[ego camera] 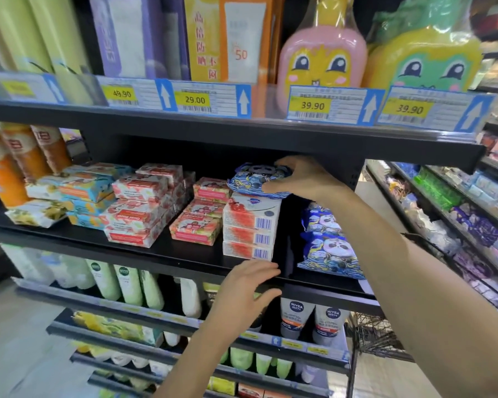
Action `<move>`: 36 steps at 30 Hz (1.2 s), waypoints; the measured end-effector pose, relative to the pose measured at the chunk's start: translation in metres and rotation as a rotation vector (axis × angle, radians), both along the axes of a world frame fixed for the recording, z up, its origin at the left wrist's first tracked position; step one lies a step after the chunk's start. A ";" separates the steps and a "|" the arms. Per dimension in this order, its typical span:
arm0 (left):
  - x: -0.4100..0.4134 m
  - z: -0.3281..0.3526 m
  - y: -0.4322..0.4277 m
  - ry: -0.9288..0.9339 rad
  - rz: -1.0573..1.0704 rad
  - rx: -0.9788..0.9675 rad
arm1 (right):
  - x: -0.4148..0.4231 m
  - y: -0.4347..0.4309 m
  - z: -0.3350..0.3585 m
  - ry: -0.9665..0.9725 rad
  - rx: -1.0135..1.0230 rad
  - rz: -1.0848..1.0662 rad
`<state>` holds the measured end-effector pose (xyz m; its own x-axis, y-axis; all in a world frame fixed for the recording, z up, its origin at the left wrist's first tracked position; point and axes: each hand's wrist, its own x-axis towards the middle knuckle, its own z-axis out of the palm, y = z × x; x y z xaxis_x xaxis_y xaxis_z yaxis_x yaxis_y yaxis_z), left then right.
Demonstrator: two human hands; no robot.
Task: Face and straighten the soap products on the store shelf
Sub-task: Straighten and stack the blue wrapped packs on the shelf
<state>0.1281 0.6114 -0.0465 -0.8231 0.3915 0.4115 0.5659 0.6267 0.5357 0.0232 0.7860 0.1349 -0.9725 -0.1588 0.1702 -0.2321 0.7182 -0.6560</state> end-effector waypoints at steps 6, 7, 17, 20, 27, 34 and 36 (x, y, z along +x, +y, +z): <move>-0.003 -0.003 0.001 0.024 -0.006 0.031 | -0.002 0.009 -0.008 -0.036 -0.010 0.055; -0.003 -0.004 0.001 0.029 -0.006 0.039 | 0.002 0.014 -0.009 -0.030 -0.036 0.057; -0.003 -0.005 0.002 0.009 0.001 0.075 | 0.097 0.092 -0.064 0.017 0.041 -0.213; -0.003 -0.005 0.004 0.008 0.009 0.079 | 0.112 0.103 -0.090 -0.028 0.184 -0.238; 0.000 0.000 0.004 -0.005 0.033 0.077 | 0.114 0.107 -0.104 -0.049 0.235 -0.259; 0.004 0.007 0.005 -0.041 0.045 0.076 | 0.126 0.099 -0.107 0.030 0.148 -0.313; 0.007 0.012 0.005 -0.089 0.044 0.121 | 0.132 0.095 -0.108 0.078 0.120 -0.302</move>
